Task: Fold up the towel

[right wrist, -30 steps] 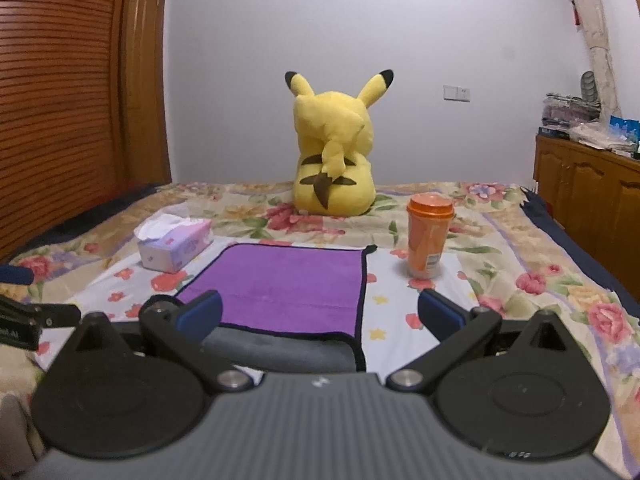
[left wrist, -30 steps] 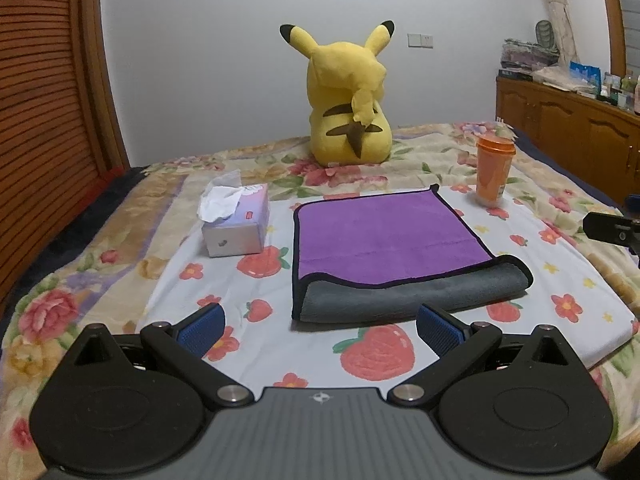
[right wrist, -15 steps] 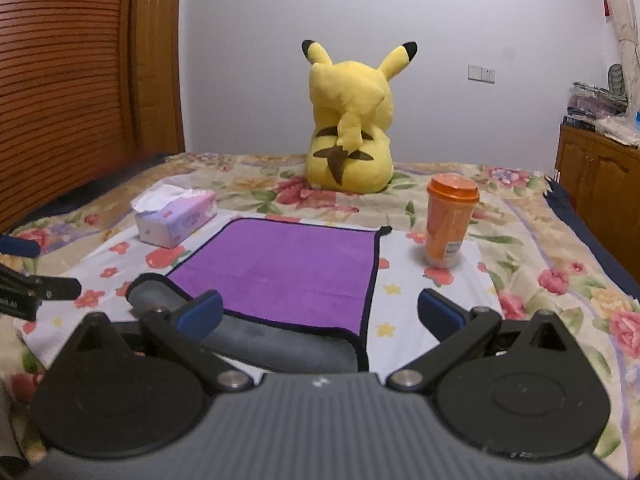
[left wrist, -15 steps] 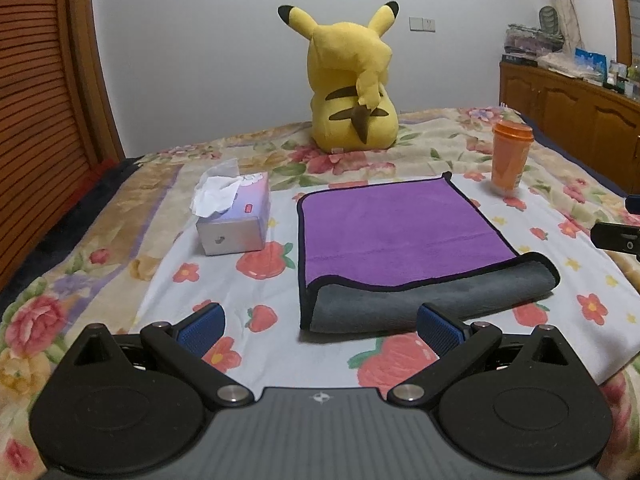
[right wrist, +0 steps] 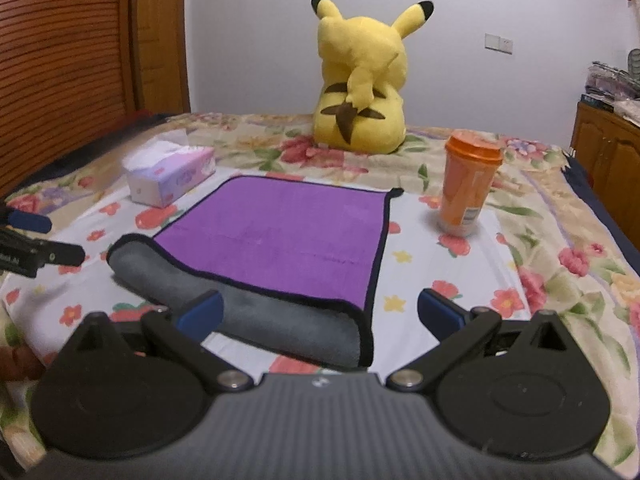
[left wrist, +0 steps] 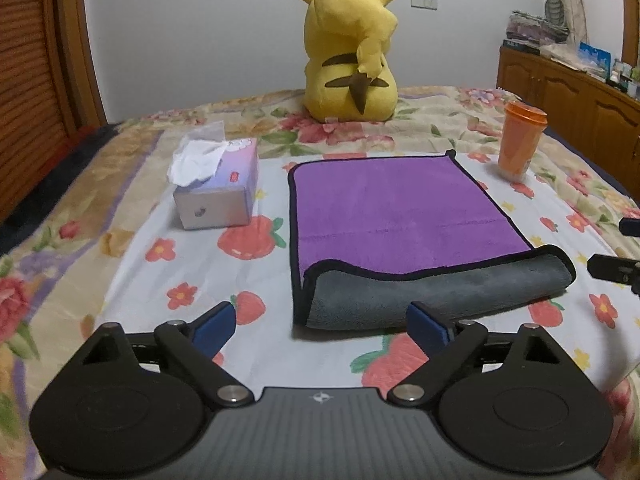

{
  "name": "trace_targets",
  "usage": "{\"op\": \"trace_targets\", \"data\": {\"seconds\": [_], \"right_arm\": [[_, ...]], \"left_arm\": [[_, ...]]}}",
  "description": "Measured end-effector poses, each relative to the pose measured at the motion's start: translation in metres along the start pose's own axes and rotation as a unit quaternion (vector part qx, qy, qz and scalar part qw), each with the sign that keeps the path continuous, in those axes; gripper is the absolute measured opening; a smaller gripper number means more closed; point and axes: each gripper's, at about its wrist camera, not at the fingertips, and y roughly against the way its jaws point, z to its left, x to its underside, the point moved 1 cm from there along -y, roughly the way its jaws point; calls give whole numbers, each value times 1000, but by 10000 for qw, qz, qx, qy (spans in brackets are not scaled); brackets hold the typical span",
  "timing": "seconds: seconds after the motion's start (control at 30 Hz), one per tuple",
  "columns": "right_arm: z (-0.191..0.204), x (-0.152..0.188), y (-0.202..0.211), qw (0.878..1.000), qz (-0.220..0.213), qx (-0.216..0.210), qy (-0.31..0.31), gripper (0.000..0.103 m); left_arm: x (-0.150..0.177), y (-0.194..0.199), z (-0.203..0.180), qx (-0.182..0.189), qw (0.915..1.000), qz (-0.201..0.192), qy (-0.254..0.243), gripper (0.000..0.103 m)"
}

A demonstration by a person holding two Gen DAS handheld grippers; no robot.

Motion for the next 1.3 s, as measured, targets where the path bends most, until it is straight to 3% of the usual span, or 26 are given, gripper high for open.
{"op": "trace_targets", "data": {"seconds": [0.17,0.67,0.77,0.87,1.03,1.3], "right_arm": [[-2,-1,-14,10000,85,-43,16,103],[-15,2,-50,9990,401,-123,-125,102],[-18,3,-56,9985,488,-156,-181,91],[-21,4,-62,9981,553,-184,-218,90],[-26,7,-72,9967,706,-247,-327,88],[-33,15,-82,9931,1004,-309,-512,81]], "left_arm": [[-3,-11,-3,98,9999,65,-54,88],[-13,-48,2,298,9992,250,-102,61],[-15,-55,5,304,9991,286,-82,58],[-16,-61,7,315,9990,283,-130,56],[-18,-71,11,425,9985,340,-62,44],[-12,-82,18,453,9976,500,122,41]]}}
